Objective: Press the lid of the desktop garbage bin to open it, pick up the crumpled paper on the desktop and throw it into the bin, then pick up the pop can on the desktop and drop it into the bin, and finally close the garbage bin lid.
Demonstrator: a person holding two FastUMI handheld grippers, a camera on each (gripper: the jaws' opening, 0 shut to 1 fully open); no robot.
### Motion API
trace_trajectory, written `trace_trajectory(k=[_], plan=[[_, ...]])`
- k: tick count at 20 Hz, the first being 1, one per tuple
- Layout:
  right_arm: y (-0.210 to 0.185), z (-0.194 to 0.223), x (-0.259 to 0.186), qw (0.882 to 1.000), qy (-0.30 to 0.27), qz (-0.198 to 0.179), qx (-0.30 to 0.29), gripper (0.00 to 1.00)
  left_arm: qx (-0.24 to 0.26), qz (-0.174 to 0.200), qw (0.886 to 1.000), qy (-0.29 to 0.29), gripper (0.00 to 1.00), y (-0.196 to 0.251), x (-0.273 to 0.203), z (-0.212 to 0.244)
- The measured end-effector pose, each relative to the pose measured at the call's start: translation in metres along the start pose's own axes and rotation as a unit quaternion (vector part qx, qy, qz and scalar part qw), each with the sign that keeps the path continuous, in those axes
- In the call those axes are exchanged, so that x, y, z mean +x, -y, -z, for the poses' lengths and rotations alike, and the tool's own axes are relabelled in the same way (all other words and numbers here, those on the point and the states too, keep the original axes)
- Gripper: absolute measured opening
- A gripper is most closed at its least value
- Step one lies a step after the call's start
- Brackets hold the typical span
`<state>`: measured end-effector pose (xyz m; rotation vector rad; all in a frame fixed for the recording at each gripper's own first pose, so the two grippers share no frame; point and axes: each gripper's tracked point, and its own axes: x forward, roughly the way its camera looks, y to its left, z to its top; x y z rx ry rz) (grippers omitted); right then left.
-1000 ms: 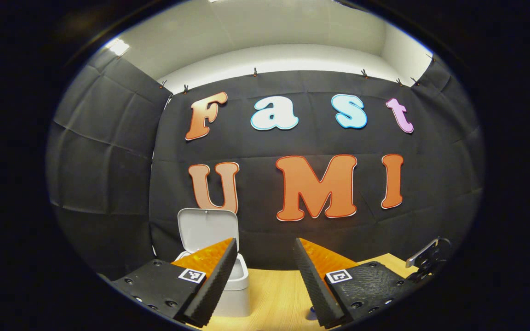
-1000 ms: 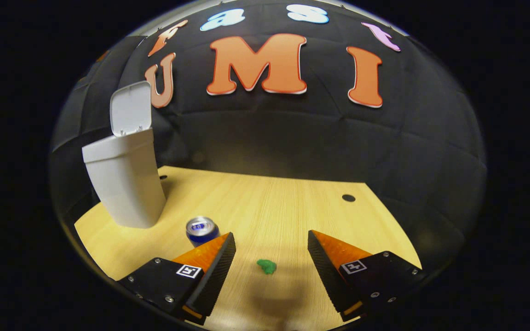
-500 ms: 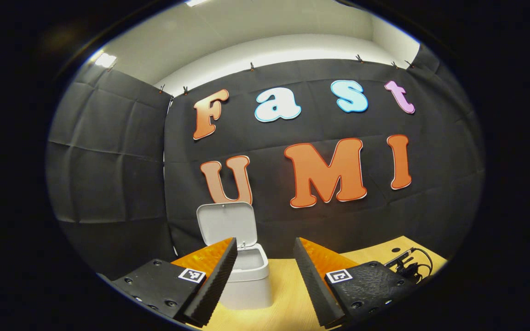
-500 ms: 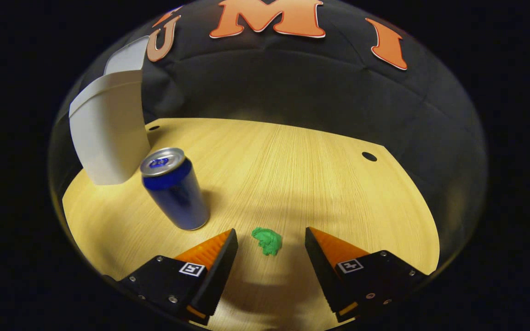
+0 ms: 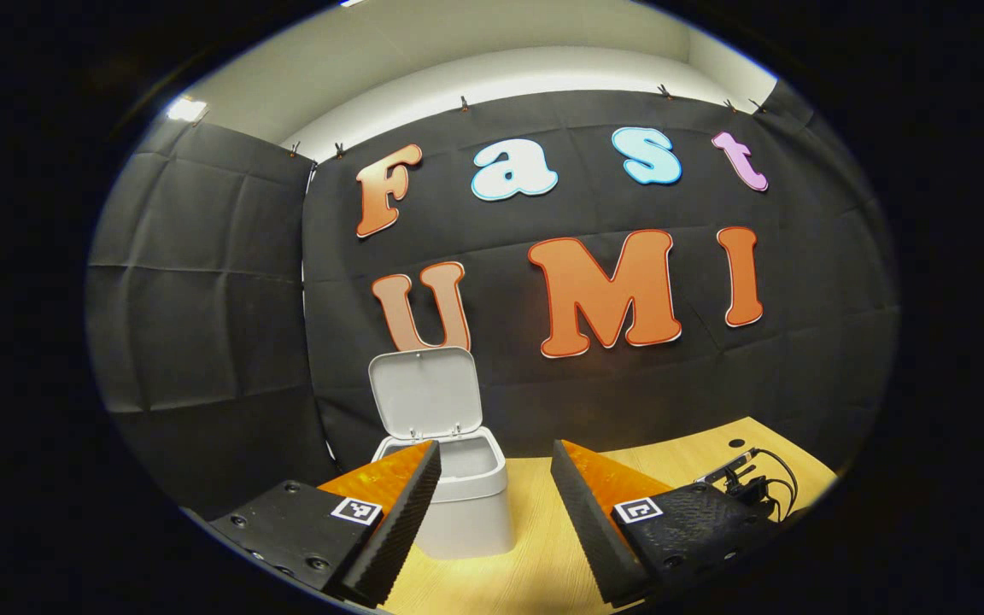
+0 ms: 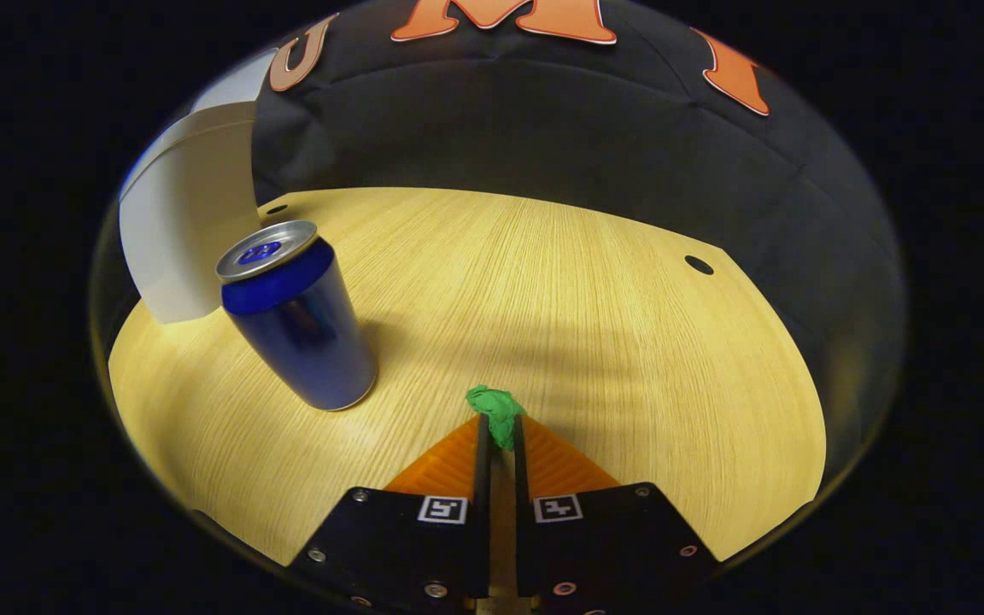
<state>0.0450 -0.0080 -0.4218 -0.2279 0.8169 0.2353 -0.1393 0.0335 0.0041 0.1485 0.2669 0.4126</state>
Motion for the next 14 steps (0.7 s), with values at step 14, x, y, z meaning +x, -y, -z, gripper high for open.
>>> trace_trajectory(k=[14], plan=[[-0.003, -0.098, -0.105, 0.992, 0.123, -0.017, 0.029, 0.07, -0.048, 0.03, 0.998, 0.025, 0.83, -0.007, 0.023, 0.002]])
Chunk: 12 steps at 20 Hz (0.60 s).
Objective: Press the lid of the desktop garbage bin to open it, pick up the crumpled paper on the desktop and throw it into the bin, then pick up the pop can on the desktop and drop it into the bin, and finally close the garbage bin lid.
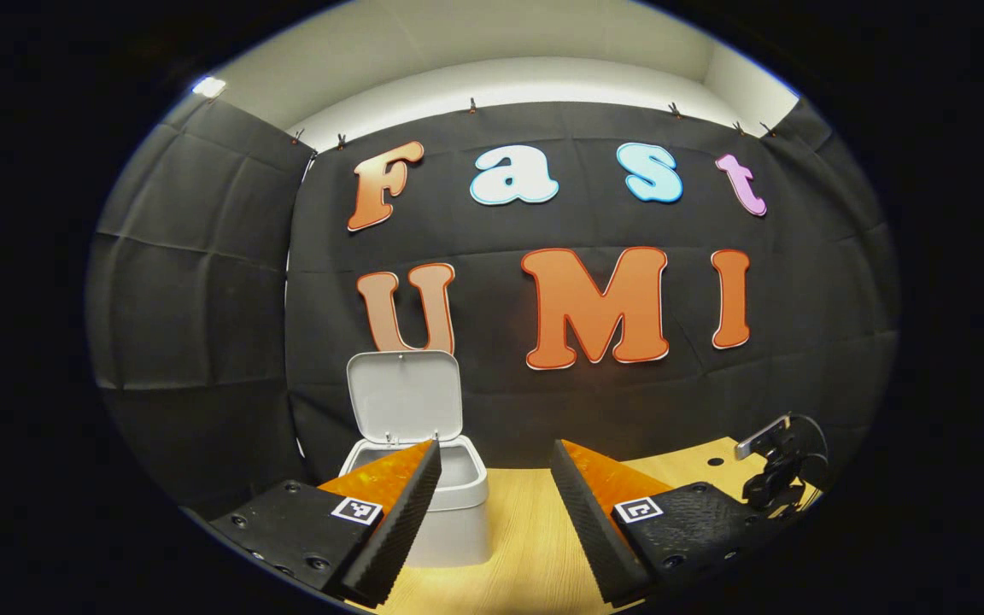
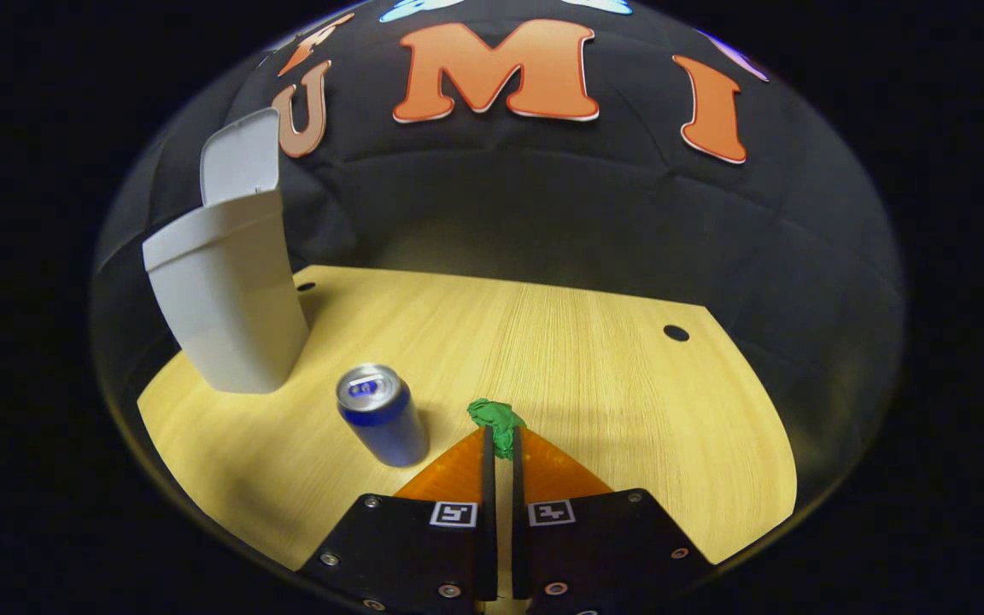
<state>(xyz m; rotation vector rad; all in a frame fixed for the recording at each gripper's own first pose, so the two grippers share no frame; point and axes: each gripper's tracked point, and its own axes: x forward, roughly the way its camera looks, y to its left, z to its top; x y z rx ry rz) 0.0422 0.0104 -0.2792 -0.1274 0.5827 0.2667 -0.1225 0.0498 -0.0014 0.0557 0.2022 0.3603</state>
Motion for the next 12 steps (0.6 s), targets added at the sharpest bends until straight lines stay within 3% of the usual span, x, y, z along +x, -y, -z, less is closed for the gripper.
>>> trace_trajectory(k=[2, 6, 8, 9, 12], plan=[[-0.004, -0.024, -0.018, 1.0, 0.024, -0.007, 0.0, 0.07, -0.008, -0.005, 1.0, 0.003, 0.88, -0.007, 0.001, 0.0], [-0.029, -0.081, -0.043, 0.996, 0.085, -0.041, -0.004, 0.07, -0.017, -0.028, 0.999, 0.008, 0.88, -0.032, -0.003, 0.004], [-0.051, -0.106, -0.049, 0.993, 0.105, -0.058, -0.006, 0.07, -0.015, -0.035, 0.999, 0.022, 0.83, -0.042, -0.008, -0.005], [-0.062, -0.117, -0.05, 0.991, 0.113, -0.07, -0.006, 0.07, -0.01, -0.04, 0.999, 0.027, 0.88, -0.046, -0.011, -0.005], [-0.099, -0.15, -0.056, 0.984, 0.138, -0.107, -0.018, 0.06, -0.008, -0.051, 0.998, 0.033, 0.88, -0.06, -0.016, -0.008]])
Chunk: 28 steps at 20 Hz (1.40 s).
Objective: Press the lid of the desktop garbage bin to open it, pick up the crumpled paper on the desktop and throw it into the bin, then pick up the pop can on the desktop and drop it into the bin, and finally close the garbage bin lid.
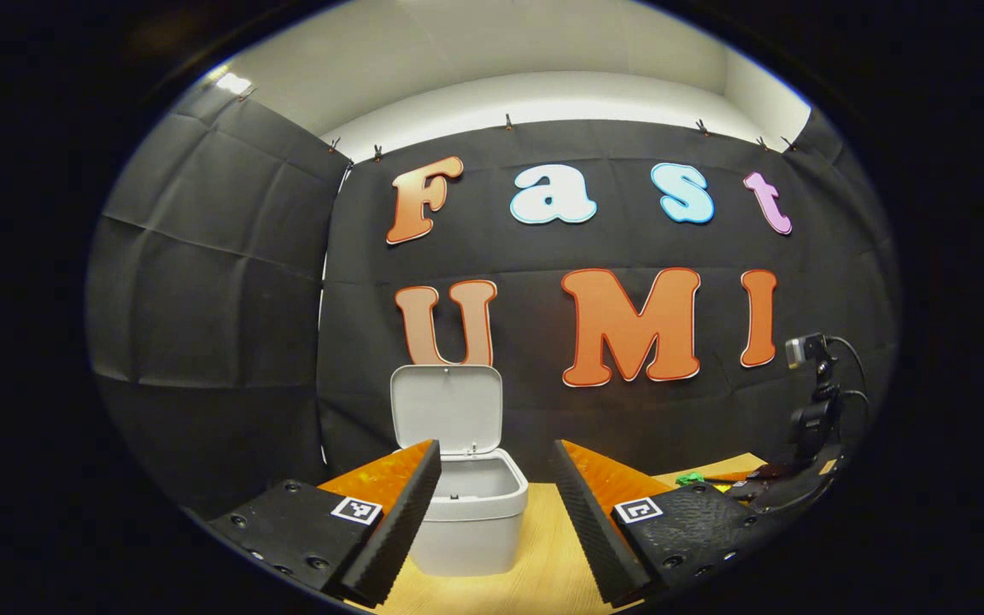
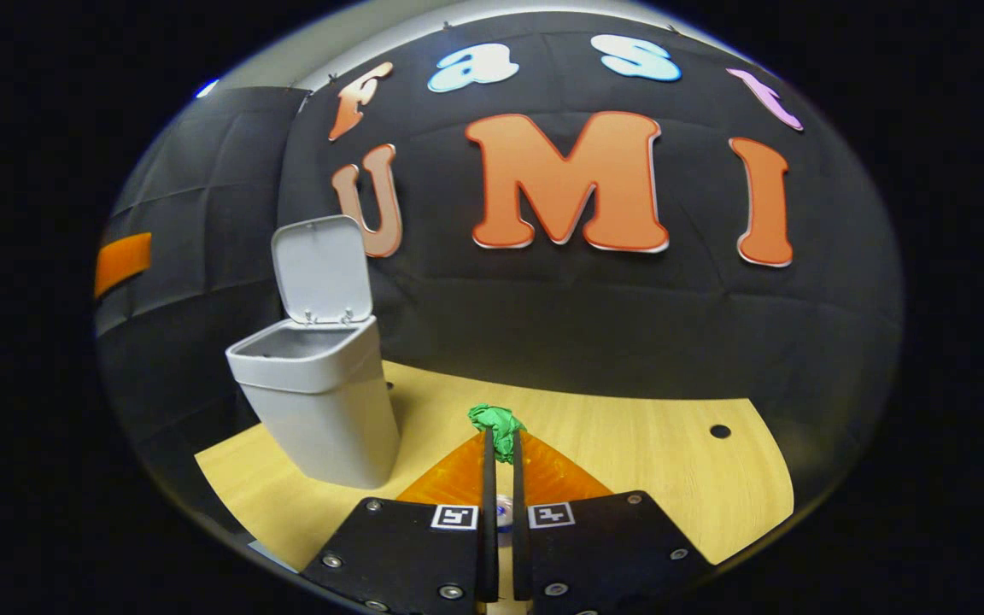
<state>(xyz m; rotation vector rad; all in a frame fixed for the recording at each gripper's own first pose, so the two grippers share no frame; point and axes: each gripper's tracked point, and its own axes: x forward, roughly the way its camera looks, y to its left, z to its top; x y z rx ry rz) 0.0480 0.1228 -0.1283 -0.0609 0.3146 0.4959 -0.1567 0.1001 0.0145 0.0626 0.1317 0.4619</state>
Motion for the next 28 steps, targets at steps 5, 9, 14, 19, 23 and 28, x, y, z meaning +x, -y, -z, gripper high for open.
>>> trace_trajectory(k=[5, 9, 14, 19, 23, 28], plan=[[-0.057, -0.04, 0.025, 0.998, 0.03, -0.057, 0.003, 0.07, -0.002, -0.03, 1.0, 0.0, 0.88, -0.032, -0.006, 0.002], [-0.094, -0.056, 0.037, 0.995, 0.042, -0.089, -0.009, 0.06, 0.001, -0.061, 0.998, 0.002, 0.87, -0.059, -0.012, 0.001], [-0.126, -0.072, 0.053, 0.992, 0.049, -0.115, -0.008, 0.07, 0.004, -0.092, 0.996, 0.001, 0.87, -0.089, -0.02, 0.003], [-0.162, -0.09, 0.077, 0.989, 0.063, -0.136, -0.01, 0.06, 0.005, -0.116, 0.993, -0.004, 0.88, -0.114, -0.027, 0.009], [-0.194, -0.093, 0.102, 0.987, 0.063, -0.15, -0.016, 0.06, 0.004, -0.132, 0.991, -0.009, 0.88, -0.133, -0.032, 0.015], [-0.212, -0.083, 0.138, 0.989, 0.052, -0.138, -0.029, 0.07, 0.002, -0.152, 0.988, -0.019, 0.88, -0.155, -0.036, 0.023]])
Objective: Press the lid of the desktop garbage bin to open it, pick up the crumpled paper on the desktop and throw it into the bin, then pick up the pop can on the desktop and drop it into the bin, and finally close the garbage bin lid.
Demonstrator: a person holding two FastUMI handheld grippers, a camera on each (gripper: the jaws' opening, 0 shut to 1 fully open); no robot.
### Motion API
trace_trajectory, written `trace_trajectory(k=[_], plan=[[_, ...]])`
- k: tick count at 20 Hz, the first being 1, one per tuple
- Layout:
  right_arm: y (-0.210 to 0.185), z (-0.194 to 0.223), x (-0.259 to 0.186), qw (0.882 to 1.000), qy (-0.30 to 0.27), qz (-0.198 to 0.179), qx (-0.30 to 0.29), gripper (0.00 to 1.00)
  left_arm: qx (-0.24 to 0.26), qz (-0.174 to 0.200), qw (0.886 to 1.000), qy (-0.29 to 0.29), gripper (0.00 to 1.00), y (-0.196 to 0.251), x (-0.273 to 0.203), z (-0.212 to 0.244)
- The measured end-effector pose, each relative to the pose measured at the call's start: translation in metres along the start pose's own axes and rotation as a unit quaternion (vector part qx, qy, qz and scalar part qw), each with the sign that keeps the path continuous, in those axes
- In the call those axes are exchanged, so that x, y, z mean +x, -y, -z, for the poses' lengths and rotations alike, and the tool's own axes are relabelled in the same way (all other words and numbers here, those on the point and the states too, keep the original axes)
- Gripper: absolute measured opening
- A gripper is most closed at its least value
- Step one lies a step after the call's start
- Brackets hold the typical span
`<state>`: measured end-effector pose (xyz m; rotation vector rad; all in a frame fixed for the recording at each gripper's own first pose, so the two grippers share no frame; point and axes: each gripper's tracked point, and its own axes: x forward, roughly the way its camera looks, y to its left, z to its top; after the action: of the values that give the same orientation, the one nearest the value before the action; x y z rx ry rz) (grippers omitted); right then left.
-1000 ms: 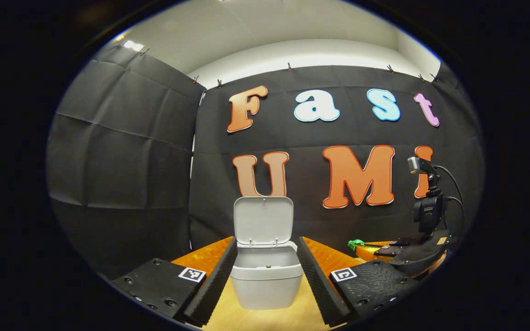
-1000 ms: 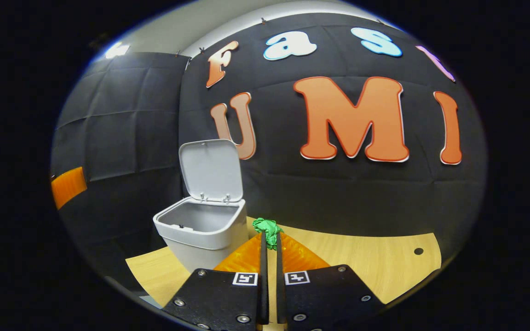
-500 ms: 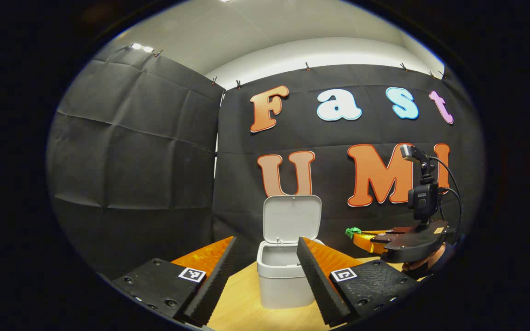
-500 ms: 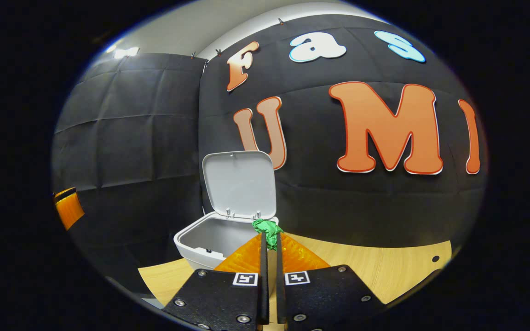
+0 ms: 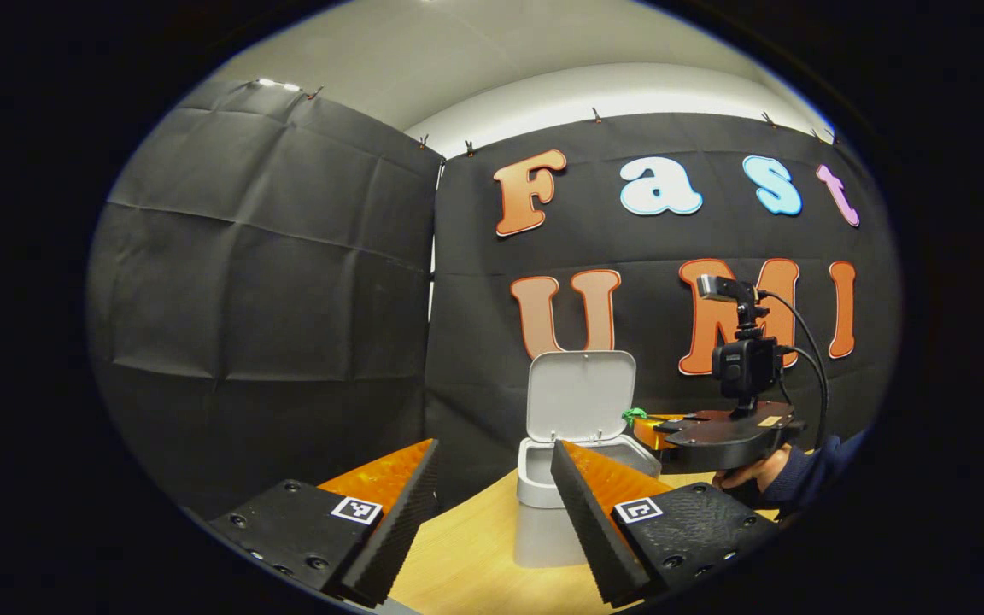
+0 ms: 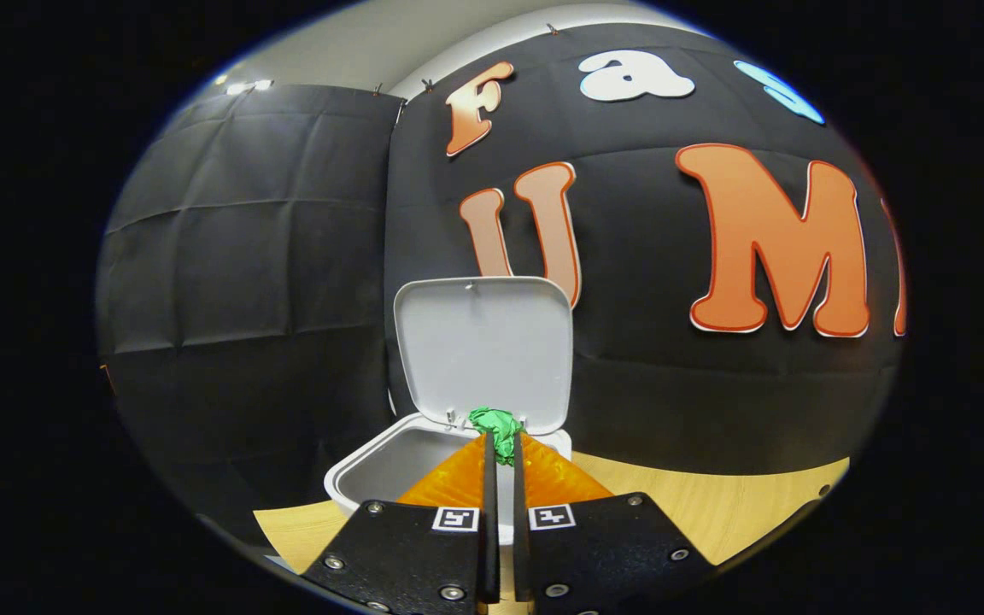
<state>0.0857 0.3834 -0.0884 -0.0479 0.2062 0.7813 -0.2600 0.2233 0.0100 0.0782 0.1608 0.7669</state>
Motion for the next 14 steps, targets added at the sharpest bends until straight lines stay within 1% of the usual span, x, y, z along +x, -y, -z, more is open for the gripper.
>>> trace_trajectory(k=[2, 3, 4, 6, 7, 8, 9, 10, 11, 12, 13, 14], plan=[[0.0, 0.009, 0.01, 1.0, -0.01, 0.003, 0.003, 0.07, 0.0, -0.007, 1.0, -0.004, 0.88, -0.008, -0.001, 0.003], [-0.001, 0.013, 0.012, 1.0, -0.015, 0.004, 0.003, 0.11, 0.0, -0.009, 1.0, -0.005, 0.88, -0.01, -0.001, 0.005], [-0.001, 0.015, 0.014, 1.0, -0.017, 0.005, -0.002, 0.13, 0.0, -0.011, 1.0, -0.007, 0.83, -0.013, -0.002, 0.006], [0.0, 0.013, 0.014, 1.0, -0.011, 0.009, -0.014, 0.24, -0.001, -0.011, 1.0, -0.01, 0.83, -0.013, 0.001, 0.009], [0.003, 0.012, 0.013, 1.0, -0.007, 0.014, -0.018, 0.31, 0.0, -0.011, 1.0, -0.012, 0.88, -0.012, 0.002, 0.01], [0.004, 0.011, 0.013, 1.0, -0.005, 0.014, -0.017, 0.35, 0.0, -0.008, 1.0, -0.012, 0.88, -0.011, 0.002, 0.011], [0.004, 0.01, 0.011, 1.0, -0.003, 0.015, -0.014, 0.44, 0.001, -0.006, 1.0, -0.012, 0.88, -0.008, 0.003, 0.011], [0.006, 0.008, 0.007, 1.0, 0.001, 0.016, -0.013, 0.38, 0.001, -0.002, 1.0, -0.013, 0.83, -0.005, 0.003, 0.011], [0.009, 0.006, 0.002, 1.0, 0.006, 0.017, -0.015, 0.54, 0.001, 0.002, 1.0, -0.014, 0.83, -0.001, 0.004, 0.012], [0.013, 0.005, -0.003, 1.0, 0.01, 0.019, -0.017, 0.57, -0.002, 0.009, 1.0, -0.013, 0.88, 0.005, 0.005, 0.01], [0.016, 0.005, -0.009, 1.0, 0.014, 0.019, -0.019, 0.62, -0.004, 0.017, 1.0, -0.013, 0.88, 0.012, 0.007, 0.01], [0.021, 0.004, -0.014, 0.999, 0.018, 0.02, -0.02, 0.63, -0.004, 0.024, 1.0, -0.013, 0.83, 0.019, 0.008, 0.011]])
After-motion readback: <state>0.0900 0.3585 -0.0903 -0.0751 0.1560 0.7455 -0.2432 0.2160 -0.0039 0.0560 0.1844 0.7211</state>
